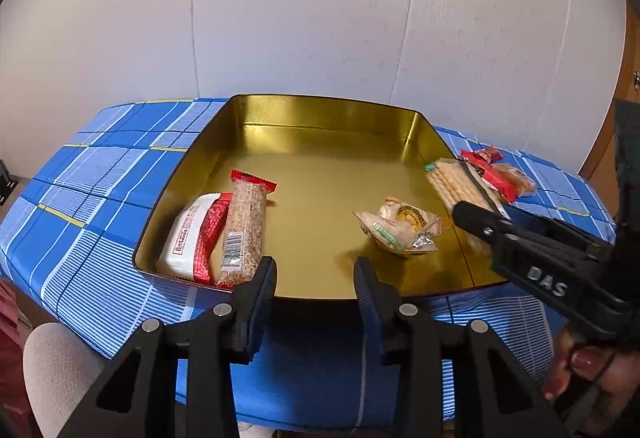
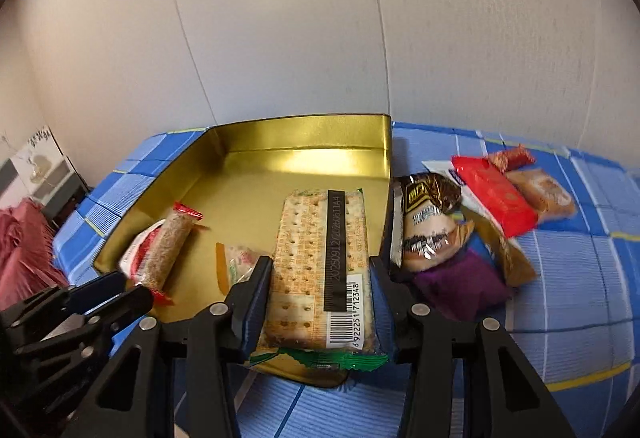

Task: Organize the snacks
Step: 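Lower the cracker pack into the tray and open the right gripper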

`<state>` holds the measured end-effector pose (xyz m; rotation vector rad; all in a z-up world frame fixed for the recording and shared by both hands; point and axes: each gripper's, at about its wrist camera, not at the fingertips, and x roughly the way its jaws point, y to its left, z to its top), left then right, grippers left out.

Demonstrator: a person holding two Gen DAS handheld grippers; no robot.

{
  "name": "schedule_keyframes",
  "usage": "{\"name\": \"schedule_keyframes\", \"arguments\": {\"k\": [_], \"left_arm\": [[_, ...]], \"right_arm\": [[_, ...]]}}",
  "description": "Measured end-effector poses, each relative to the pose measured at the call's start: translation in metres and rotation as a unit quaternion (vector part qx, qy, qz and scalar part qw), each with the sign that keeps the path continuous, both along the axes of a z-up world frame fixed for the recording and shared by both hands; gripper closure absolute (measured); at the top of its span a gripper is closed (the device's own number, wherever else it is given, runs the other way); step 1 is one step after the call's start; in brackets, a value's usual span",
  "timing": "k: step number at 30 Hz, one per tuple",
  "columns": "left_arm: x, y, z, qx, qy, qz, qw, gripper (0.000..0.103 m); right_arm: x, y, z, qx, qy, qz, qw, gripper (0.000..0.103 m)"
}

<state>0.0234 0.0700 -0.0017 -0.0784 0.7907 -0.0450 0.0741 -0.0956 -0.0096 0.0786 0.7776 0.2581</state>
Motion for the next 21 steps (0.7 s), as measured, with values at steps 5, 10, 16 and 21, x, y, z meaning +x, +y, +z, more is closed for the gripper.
{"name": "schedule_keyframes", "arguments": {"k": [5,10,16,21], "left_arm": [[-0.001,-0.002,-0.001,-0.002,0.002,-0.003,1.0000,0.063],[-0.002,-0.003,0.001,-0.004,-0.001,-0.005,1.0000,0.063],[-0.003,-0.007,-0.002,-0.004,0.003,-0.010,0.9999,0.062],[-0.005,-0.012,0.000,-0.010,0.002,-0.020,0.9997,0.062]], "right_arm": [[0.009,0.002,-0.003,0.002,-0.006,0.003,1.000,0.049],[-0.001,-0.010,0.003,0.020,-0.029,-0.010,0.999,0.048],[-0.018,-0.042,0.004,0.045,-0.034,-0.048,0.997,0.048],[-0.027,-0.073,0.003,0.046,-0.019,-0.090,0.995,0.048]]}}
